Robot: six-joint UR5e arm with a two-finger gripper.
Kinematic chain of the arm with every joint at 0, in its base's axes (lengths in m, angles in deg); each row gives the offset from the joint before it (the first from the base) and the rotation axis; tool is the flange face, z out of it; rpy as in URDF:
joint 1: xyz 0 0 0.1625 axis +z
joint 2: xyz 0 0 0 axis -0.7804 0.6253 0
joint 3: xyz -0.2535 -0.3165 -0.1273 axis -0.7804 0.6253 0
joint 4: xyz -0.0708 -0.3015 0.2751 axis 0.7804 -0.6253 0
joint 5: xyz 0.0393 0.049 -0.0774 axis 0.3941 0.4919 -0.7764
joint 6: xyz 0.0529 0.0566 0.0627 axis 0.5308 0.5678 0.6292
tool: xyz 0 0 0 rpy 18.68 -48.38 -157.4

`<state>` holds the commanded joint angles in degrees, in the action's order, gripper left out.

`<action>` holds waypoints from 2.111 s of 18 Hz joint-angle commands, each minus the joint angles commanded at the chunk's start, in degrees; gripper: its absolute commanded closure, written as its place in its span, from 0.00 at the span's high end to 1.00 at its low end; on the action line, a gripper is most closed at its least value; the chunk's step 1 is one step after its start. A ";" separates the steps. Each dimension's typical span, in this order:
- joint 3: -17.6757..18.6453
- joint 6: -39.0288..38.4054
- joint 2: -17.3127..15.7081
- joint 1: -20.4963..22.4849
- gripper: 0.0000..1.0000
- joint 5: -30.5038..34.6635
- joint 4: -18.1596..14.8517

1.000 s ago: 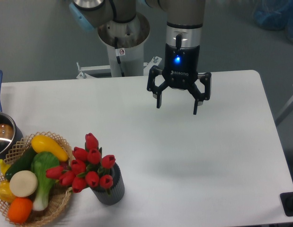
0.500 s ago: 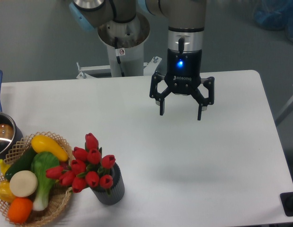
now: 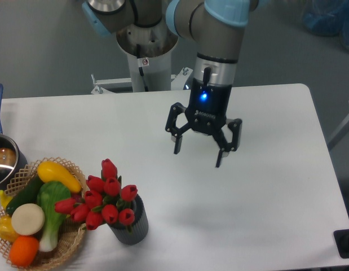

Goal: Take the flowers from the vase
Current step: 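Move the open gripper down toward the red tulips in the black vase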

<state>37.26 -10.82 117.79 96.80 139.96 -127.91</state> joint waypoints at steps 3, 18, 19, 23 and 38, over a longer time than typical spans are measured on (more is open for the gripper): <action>-0.52 0.19 1.41 -0.62 1.00 -1.14 0.18; 2.37 1.15 6.07 -0.88 1.00 -18.89 0.35; 2.37 1.33 6.25 -0.79 1.00 -19.60 0.35; 2.20 2.12 7.39 -0.97 1.00 -19.61 0.35; 2.11 13.18 13.10 -2.55 1.00 -26.46 0.44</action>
<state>39.37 2.36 130.89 94.25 113.50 -127.47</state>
